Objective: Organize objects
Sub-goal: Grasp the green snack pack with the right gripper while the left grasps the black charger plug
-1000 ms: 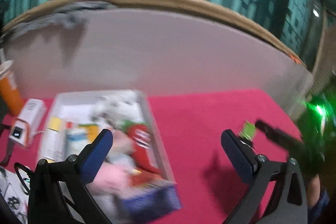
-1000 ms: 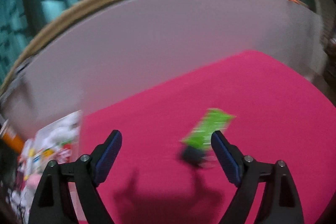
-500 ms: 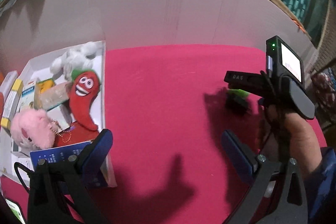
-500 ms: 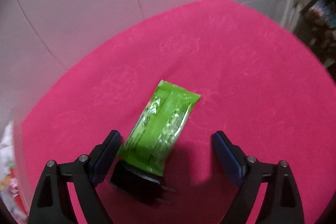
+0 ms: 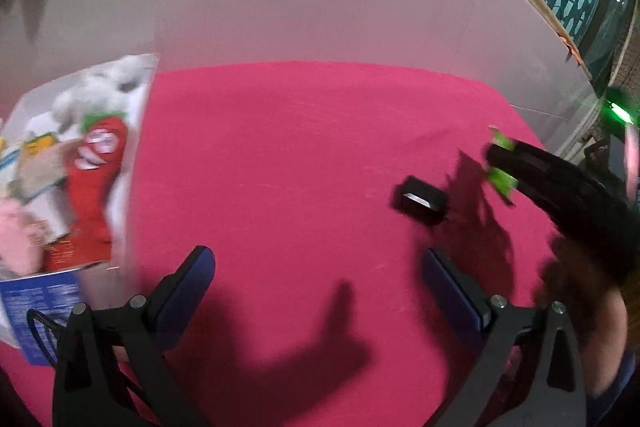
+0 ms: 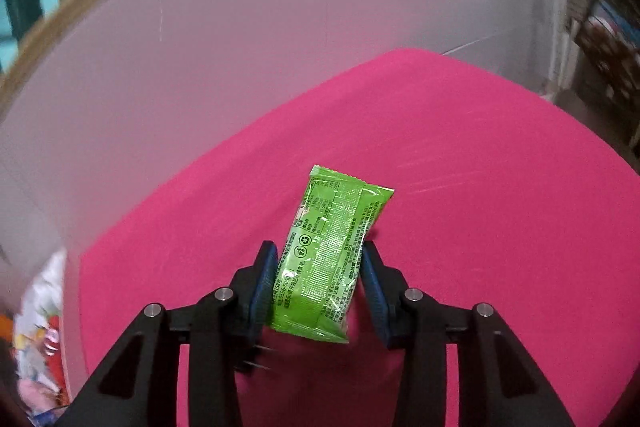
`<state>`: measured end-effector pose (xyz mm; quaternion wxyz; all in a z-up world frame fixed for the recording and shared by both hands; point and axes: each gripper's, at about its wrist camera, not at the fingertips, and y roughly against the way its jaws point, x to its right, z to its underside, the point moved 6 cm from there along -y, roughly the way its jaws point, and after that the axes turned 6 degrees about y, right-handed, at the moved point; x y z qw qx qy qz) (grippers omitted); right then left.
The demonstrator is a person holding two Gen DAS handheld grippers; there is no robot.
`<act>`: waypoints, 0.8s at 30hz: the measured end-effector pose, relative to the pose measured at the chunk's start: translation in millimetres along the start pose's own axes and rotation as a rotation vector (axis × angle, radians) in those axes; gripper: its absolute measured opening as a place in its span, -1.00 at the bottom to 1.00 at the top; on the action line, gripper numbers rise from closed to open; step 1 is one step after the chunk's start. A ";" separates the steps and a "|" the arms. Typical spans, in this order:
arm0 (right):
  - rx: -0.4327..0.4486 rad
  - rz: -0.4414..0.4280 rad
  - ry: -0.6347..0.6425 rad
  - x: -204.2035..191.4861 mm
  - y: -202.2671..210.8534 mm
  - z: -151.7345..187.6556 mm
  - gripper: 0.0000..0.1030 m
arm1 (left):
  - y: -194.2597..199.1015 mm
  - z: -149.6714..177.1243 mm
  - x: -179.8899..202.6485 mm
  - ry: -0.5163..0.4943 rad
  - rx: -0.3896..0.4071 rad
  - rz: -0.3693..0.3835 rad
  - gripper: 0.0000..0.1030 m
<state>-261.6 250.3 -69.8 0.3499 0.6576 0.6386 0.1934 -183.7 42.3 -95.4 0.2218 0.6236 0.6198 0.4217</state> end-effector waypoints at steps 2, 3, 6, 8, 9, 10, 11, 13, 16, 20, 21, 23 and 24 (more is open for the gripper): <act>0.033 -0.009 -0.039 28.7 20.7 1.7 -0.13 | -12.3 -1.6 17.0 -0.010 -0.015 0.002 0.99; 0.039 -0.014 -0.051 36.3 25.8 3.0 -0.13 | -18.6 -2.9 26.6 -0.011 -0.017 0.006 0.99; 0.062 -0.026 -0.102 63.8 43.1 7.5 -0.12 | -33.9 -8.4 49.7 0.009 -0.005 0.007 0.99; 0.066 -0.050 -0.120 74.4 48.2 9.5 -0.12 | -46.2 -17.5 66.6 -0.052 0.027 -0.006 0.99; 0.065 -0.061 -0.124 80.2 46.2 6.4 -0.12 | -50.4 -20.3 71.8 -0.092 0.031 -0.005 0.99; 0.066 -0.073 -0.130 87.2 44.6 5.0 -0.12 | -53.3 -23.7 75.0 -0.130 0.036 0.004 0.99; 0.070 -0.088 -0.135 90.3 47.4 6.9 -0.12 | -55.2 -27.3 76.6 -0.156 0.039 0.013 0.99; 0.080 -0.103 -0.141 102.8 42.1 9.4 -0.12 | -58.1 -37.2 78.2 -0.184 0.032 0.073 0.99; 0.082 -0.134 -0.154 112.2 35.3 11.5 -0.12 | -63.4 -43.6 90.4 -0.288 0.027 0.140 0.99; 0.080 -0.157 -0.186 124.2 30.9 18.6 -0.11 | -79.1 -25.9 90.6 -0.358 -0.033 0.109 0.99; 0.079 -0.163 -0.191 122.8 31.7 20.2 -0.11 | -81.5 -22.1 93.1 -0.364 -0.034 0.103 0.99; 0.077 -0.170 -0.192 121.7 32.5 21.7 -0.11 | -86.3 -10.9 95.4 -0.386 -0.028 0.070 0.96; 0.077 -0.172 -0.190 119.1 31.3 20.2 -0.11 | -90.2 -6.1 93.0 -0.393 -0.029 0.046 0.87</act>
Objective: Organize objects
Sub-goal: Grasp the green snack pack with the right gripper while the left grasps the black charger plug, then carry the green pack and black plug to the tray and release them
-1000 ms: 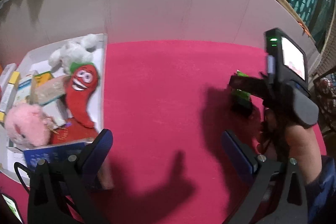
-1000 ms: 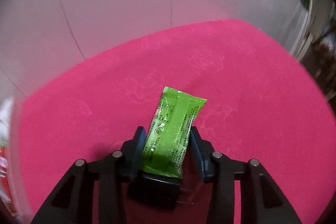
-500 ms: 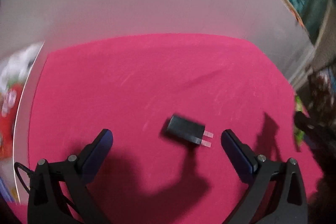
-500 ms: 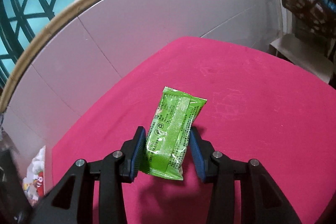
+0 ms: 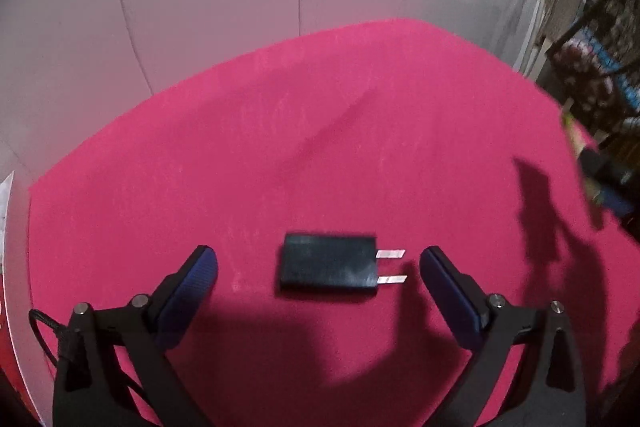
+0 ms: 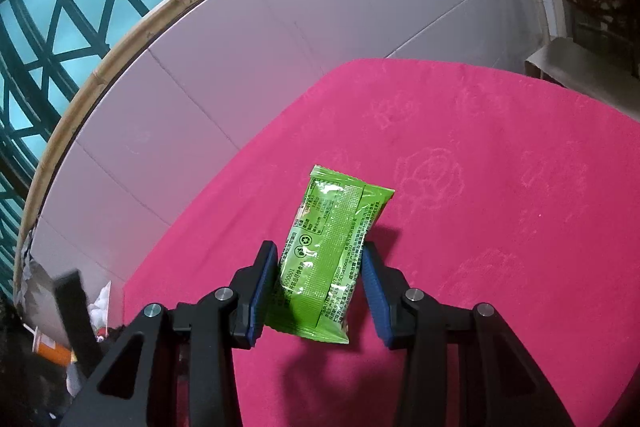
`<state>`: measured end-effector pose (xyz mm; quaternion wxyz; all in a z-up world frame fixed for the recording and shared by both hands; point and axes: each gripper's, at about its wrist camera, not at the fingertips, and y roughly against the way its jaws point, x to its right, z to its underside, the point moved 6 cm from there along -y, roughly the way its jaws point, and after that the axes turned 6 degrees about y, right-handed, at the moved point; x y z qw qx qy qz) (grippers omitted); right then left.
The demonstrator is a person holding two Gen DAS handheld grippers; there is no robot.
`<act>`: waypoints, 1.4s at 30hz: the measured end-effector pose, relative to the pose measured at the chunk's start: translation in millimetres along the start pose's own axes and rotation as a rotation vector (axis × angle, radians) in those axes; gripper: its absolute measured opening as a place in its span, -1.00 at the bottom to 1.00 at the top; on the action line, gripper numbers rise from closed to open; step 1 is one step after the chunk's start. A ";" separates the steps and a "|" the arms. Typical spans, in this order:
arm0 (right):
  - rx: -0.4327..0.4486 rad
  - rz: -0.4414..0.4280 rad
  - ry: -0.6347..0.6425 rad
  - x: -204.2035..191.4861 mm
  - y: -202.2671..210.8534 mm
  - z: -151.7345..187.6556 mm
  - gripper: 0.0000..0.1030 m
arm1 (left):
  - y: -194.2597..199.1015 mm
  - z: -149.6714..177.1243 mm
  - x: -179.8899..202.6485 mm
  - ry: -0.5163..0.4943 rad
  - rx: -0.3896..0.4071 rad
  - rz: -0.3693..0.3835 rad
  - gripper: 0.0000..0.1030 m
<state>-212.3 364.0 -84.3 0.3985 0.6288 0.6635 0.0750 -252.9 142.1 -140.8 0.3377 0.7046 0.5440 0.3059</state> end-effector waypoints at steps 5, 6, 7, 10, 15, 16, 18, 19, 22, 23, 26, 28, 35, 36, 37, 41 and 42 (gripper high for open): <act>0.009 -0.008 0.031 -9.1 5.8 2.5 -0.11 | 6.5 -1.2 -5.1 0.028 0.049 -0.009 0.13; 0.009 -0.011 0.033 -10.7 6.4 3.4 -0.11 | 6.7 -1.3 -6.7 0.032 0.045 -0.013 0.12; 0.009 -0.014 0.032 -12.5 6.7 4.1 -0.11 | 9.3 3.3 -8.6 0.036 0.047 -0.005 0.12; 0.010 -0.021 0.047 -21.1 7.9 6.0 -0.11 | 19.4 8.6 -8.5 0.036 0.075 -0.011 0.12; 0.026 -0.017 0.111 -41.2 15.3 11.1 -0.11 | 37.0 7.9 -9.5 0.067 0.109 -0.018 0.12; 0.030 -0.019 0.117 -45.5 17.6 11.7 -0.11 | 41.5 6.7 -8.5 0.066 0.120 -0.020 0.12; 0.038 -0.025 0.128 -52.7 22.0 11.8 -0.11 | 56.4 4.3 -7.4 0.065 0.142 -0.022 0.12; 0.045 -0.028 0.137 -58.1 25.4 11.5 -0.11 | 64.7 3.8 -6.1 0.065 0.154 -0.018 0.12; 0.057 -0.038 0.157 -72.1 32.4 10.7 -0.11 | 83.5 3.0 -7.3 0.070 0.187 -0.008 0.12; 0.060 -0.040 0.162 -75.9 34.4 11.1 -0.11 | 90.0 2.7 -7.8 0.073 0.196 -0.004 0.12; 0.069 -0.052 0.186 -91.5 41.5 12.5 -0.11 | 110.3 3.1 -13.3 0.082 0.223 0.009 0.12; 0.074 -0.061 0.205 -102.8 46.1 14.0 -0.11 | 121.0 4.4 -17.1 0.091 0.238 0.013 0.12; 0.084 -0.101 0.274 -150.6 58.2 23.9 -0.11 | 167.4 7.7 -44.3 0.157 0.313 0.008 0.12; 0.082 -0.107 0.284 -156.8 58.7 25.9 -0.11 | 174.0 9.0 -50.6 0.175 0.322 0.011 0.12; 0.081 -0.111 0.298 -163.8 59.5 28.1 -0.11 | 179.0 10.9 -56.0 0.190 0.327 0.014 0.12; 0.080 -0.127 0.345 -191.9 62.4 37.3 -0.11 | 196.4 16.1 -78.2 0.243 0.351 0.005 0.12; 0.081 -0.131 0.352 -198.3 63.1 38.8 -0.11 | 200.1 17.5 -84.6 0.256 0.355 0.003 0.12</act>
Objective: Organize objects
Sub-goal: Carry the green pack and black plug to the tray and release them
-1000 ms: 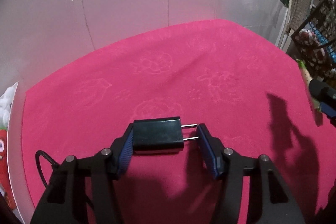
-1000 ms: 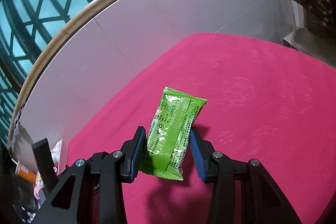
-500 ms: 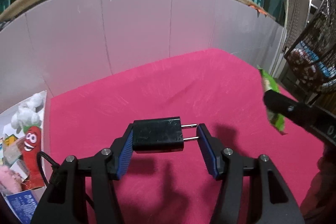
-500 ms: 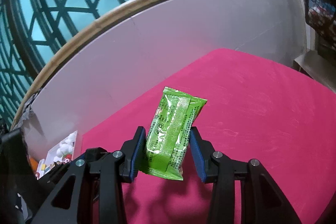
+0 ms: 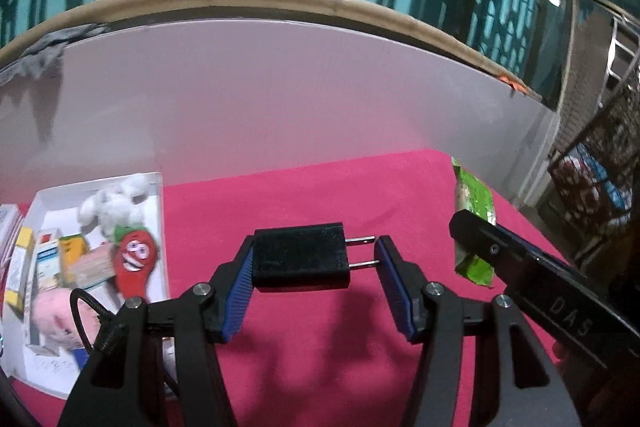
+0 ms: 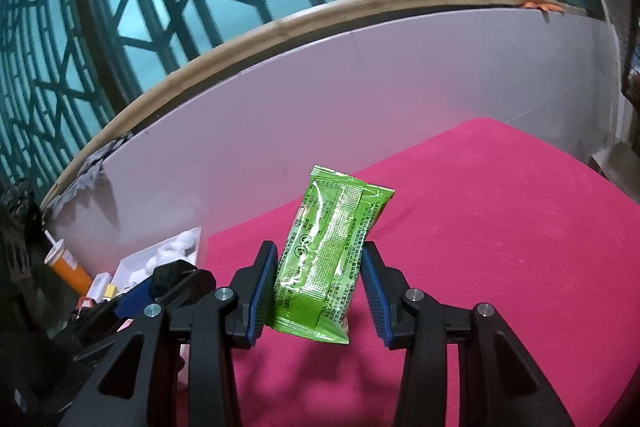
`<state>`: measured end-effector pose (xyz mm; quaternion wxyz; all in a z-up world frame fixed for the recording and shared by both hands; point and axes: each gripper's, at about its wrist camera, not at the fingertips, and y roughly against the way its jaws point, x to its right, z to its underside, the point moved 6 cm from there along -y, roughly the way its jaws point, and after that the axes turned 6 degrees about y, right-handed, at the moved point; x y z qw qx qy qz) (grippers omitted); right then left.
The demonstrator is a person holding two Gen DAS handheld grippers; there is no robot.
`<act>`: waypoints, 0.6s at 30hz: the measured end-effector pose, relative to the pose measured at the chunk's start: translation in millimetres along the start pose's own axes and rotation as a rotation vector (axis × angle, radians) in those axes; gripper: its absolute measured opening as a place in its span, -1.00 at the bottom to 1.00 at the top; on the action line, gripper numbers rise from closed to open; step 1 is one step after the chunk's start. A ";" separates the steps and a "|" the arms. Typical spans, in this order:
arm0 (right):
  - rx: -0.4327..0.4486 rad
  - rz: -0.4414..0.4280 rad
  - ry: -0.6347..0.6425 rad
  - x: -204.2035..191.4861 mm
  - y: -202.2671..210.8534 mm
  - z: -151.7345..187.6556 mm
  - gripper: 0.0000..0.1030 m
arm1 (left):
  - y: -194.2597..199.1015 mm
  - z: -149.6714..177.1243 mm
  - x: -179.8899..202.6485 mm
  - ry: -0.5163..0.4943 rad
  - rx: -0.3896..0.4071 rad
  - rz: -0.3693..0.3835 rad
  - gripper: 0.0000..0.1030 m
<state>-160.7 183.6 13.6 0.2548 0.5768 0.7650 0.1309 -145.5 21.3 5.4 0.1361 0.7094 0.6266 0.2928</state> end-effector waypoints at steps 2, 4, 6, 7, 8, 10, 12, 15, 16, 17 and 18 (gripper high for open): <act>0.000 -0.008 0.019 -13.9 -0.2 -0.5 -0.11 | 4.9 -1.2 -10.4 0.021 0.011 -0.004 0.12; 0.001 -0.012 0.039 -26.7 -0.7 -1.1 -0.11 | 13.2 -4.3 -22.4 0.040 0.031 -0.020 0.12; -0.003 -0.017 0.055 -39.5 -2.3 -1.4 -0.11 | 20.9 -7.4 -34.1 0.057 0.048 -0.028 0.12; -0.003 -0.017 0.064 -45.7 -3.2 -1.9 -0.11 | 24.2 -8.6 -39.1 0.065 0.053 -0.031 0.12; -0.004 -0.019 0.076 -52.9 -3.9 -2.1 -0.11 | 26.9 -10.5 -44.3 0.073 0.060 -0.034 0.12; -0.006 -0.024 0.093 -64.2 -5.0 -2.3 -0.11 | 34.7 -13.5 -58.9 0.087 0.076 -0.054 0.12; -0.007 -0.033 0.110 -76.5 -6.6 -2.7 -0.11 | 41.0 -16.5 -71.7 0.100 0.085 -0.069 0.12; -0.014 -0.050 0.137 -96.7 -11.4 -1.6 -0.11 | 50.5 -24.4 -94.0 0.112 0.086 -0.098 0.12; -0.021 -0.058 0.148 -103.8 -13.9 -0.5 -0.11 | 53.5 -27.4 -101.2 0.117 0.085 -0.102 0.12; -0.031 -0.067 0.160 -112.4 -17.7 0.9 -0.11 | 56.7 -30.4 -109.8 0.125 0.085 -0.106 0.12; -0.041 -0.076 0.167 -119.2 -20.9 2.3 -0.11 | 60.0 -34.1 -120.4 0.133 0.083 -0.114 0.12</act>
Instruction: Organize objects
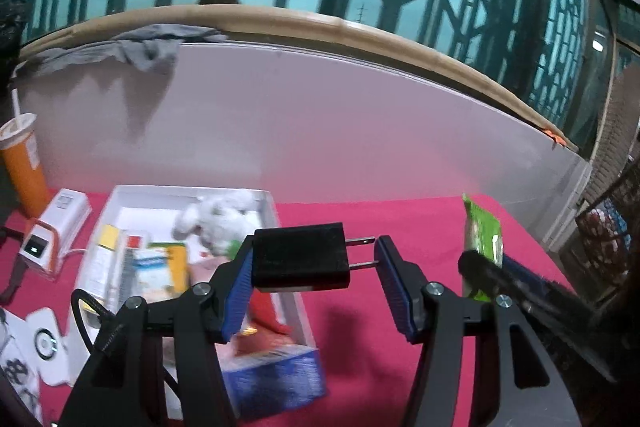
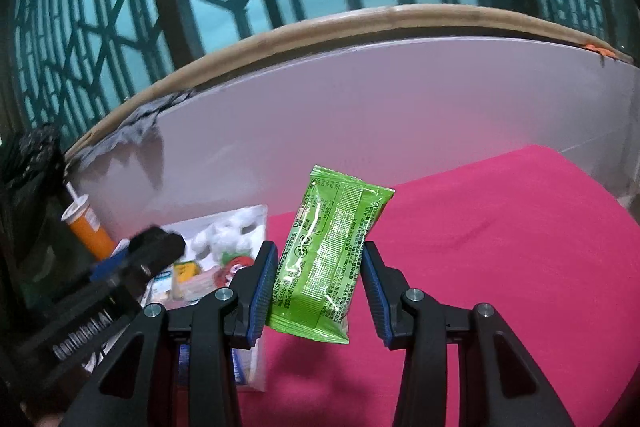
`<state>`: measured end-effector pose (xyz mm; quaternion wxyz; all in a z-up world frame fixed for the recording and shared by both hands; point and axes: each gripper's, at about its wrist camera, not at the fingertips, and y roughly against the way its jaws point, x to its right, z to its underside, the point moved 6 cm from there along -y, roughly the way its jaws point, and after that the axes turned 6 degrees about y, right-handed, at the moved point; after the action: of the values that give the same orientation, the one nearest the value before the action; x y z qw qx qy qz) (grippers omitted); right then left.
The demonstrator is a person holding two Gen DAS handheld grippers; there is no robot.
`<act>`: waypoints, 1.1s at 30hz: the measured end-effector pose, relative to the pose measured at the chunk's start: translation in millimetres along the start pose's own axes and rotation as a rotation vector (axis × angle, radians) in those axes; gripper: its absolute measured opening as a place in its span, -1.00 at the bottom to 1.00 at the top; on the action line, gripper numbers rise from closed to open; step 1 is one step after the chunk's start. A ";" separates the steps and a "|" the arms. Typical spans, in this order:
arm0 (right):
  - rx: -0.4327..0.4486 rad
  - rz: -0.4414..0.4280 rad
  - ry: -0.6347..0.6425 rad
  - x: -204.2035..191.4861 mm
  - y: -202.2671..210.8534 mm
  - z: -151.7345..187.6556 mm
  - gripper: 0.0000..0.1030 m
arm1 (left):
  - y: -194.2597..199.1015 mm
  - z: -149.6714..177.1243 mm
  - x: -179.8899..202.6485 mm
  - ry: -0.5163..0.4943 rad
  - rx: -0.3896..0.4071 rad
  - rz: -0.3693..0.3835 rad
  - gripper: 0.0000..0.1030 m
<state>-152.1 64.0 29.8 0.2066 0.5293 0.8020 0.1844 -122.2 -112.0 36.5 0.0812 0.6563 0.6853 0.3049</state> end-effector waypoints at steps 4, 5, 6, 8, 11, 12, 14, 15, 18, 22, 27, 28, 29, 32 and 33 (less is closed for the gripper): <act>-0.042 -0.038 0.045 -31.2 -16.2 5.1 -0.11 | 6.5 -17.8 -43.5 0.035 0.003 -0.040 0.12; -0.056 -0.051 0.063 -42.0 -22.4 7.4 -0.11 | 8.2 -20.9 -53.2 0.037 0.007 -0.050 0.12; -0.067 -0.058 0.071 -46.7 -26.0 10.1 -0.11 | 9.4 -24.9 -67.0 0.041 0.012 -0.070 0.12; -0.105 -0.077 0.092 -62.5 -39.7 15.9 -0.11 | 7.8 -29.2 -85.5 0.055 0.006 -0.092 0.12; -0.142 -0.100 0.122 -82.1 -56.0 24.5 -0.11 | 0.8 -30.1 -110.7 0.088 -0.019 -0.110 0.12; -0.153 -0.108 0.132 -88.7 -61.5 27.1 -0.11 | -2.9 -29.3 -118.1 0.097 -0.026 -0.120 0.12; -0.179 -0.126 0.147 -103.1 -74.2 32.2 -0.11 | -11.3 -26.9 -127.9 0.106 -0.042 -0.134 0.12; -0.187 -0.130 0.154 -109.2 -79.9 33.4 -0.11 | -16.8 -25.3 -132.1 0.112 -0.053 -0.142 0.12; -0.204 -0.134 0.182 -126.4 -99.4 33.1 -0.11 | -28.9 -21.7 -141.6 0.132 -0.078 -0.154 0.12; -0.228 -0.159 0.204 -144.2 -121.3 32.4 -0.11 | -34.0 -17.7 -147.8 0.137 -0.080 -0.158 0.12; -0.267 -0.178 0.252 -156.7 -140.1 40.3 0.00 | -36.3 -17.9 -151.7 0.109 -0.066 -0.208 0.66; -0.271 -0.176 0.266 -157.6 -141.0 42.8 0.10 | -34.9 -18.5 -152.2 0.104 -0.052 -0.225 0.96; -0.263 -0.169 0.273 -157.3 -140.1 44.2 0.38 | -33.2 -18.8 -152.1 0.103 -0.041 -0.230 1.00; -0.236 -0.176 0.265 -155.1 -132.7 44.1 0.69 | -27.0 -20.9 -150.2 0.098 -0.013 -0.258 1.00; -0.229 -0.175 0.267 -155.1 -129.8 43.7 0.69 | -24.4 -21.7 -148.1 0.094 -0.005 -0.261 1.00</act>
<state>-174.4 -124.4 -52.8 0.1724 0.4012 0.8391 0.3243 -135.5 -258.1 -1.8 0.0896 0.5464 0.7671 0.3240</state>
